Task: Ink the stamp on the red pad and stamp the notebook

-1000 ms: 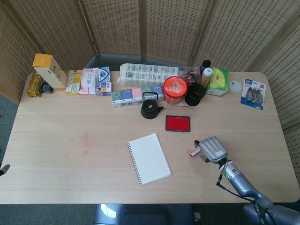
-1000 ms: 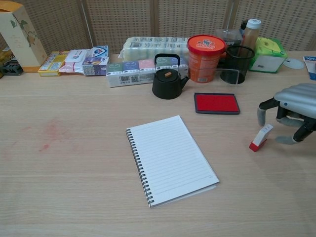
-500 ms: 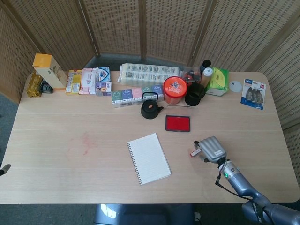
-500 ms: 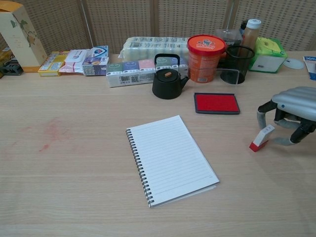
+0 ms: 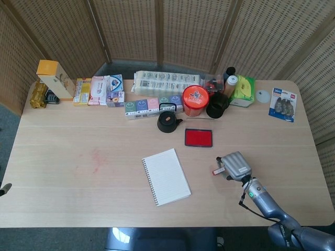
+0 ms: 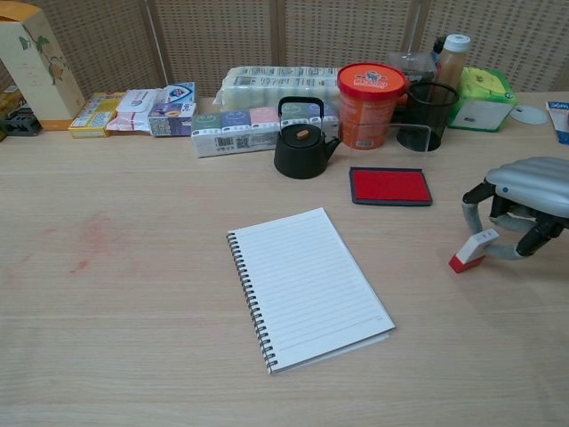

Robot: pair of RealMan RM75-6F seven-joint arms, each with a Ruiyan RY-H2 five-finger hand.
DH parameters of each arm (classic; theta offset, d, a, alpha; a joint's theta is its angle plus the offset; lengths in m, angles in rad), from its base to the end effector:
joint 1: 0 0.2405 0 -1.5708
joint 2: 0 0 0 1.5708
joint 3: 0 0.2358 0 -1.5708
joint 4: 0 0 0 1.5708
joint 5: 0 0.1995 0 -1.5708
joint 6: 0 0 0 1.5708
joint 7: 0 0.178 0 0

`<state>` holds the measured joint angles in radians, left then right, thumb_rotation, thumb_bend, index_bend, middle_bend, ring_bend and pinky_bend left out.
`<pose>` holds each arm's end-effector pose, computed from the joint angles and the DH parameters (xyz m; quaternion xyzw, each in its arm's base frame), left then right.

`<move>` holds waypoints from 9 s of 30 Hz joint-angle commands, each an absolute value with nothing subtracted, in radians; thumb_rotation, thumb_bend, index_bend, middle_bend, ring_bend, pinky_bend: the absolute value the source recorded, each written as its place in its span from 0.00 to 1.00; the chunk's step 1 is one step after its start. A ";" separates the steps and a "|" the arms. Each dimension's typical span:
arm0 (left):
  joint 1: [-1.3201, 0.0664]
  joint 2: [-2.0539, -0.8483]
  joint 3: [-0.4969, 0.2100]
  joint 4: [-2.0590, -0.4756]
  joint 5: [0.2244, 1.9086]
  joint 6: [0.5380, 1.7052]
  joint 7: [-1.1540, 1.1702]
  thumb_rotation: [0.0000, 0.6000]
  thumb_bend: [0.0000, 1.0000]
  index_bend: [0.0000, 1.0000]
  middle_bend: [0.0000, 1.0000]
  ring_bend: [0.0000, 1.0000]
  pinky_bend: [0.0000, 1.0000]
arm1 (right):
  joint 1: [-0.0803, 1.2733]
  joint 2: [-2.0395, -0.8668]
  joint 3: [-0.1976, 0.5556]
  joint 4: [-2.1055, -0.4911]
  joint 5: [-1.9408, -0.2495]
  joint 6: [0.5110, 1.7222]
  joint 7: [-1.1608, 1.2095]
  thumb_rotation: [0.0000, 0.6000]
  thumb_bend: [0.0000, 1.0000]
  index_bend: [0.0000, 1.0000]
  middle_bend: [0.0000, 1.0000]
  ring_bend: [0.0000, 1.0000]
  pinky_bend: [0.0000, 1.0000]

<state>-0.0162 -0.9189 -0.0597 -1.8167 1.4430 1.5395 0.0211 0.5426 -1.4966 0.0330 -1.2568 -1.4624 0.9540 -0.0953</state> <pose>-0.2796 0.1929 0.2128 -0.5574 -0.3937 -0.3742 0.6279 -0.2322 -0.3194 -0.0111 0.7838 -0.3509 0.2966 0.4178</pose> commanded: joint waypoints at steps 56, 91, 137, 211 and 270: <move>-0.025 -0.912 -0.053 -1.817 1.440 1.517 0.016 1.00 0.01 0.00 0.00 0.01 0.00 | 1.018 -1.544 0.199 -1.251 -0.416 0.764 -0.696 1.00 0.43 0.62 0.91 1.00 1.00; -0.039 -0.910 -0.060 -1.805 1.404 1.484 0.004 1.00 0.01 0.00 0.00 0.01 0.00 | 1.102 -1.674 0.181 -1.062 -0.210 0.734 -0.757 1.00 0.43 0.64 0.91 1.00 1.00; -0.036 -0.898 -0.049 -1.805 1.430 1.488 -0.023 1.00 0.00 0.00 0.00 0.01 0.00 | 1.114 -1.570 0.126 -1.730 -0.449 1.064 -0.834 1.00 0.44 0.70 0.91 1.00 1.00; -0.042 -0.890 -0.039 -1.797 1.442 1.476 -0.044 1.00 0.00 0.00 0.00 0.01 0.00 | 1.124 -1.817 0.135 -1.588 -0.338 1.089 -0.981 1.00 0.45 0.72 0.92 1.00 1.00; -0.055 -0.896 -0.022 -1.811 1.459 1.448 -0.009 1.00 0.01 0.00 0.00 0.01 0.00 | 0.937 -1.277 0.128 -1.640 -0.168 0.900 -0.714 1.00 0.45 0.74 0.92 1.00 1.00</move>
<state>-0.0553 -0.8951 -0.0227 -1.8098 1.4577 1.4476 -0.0113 0.9610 -1.2870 0.1477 -1.6917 -0.1781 0.9492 -0.7482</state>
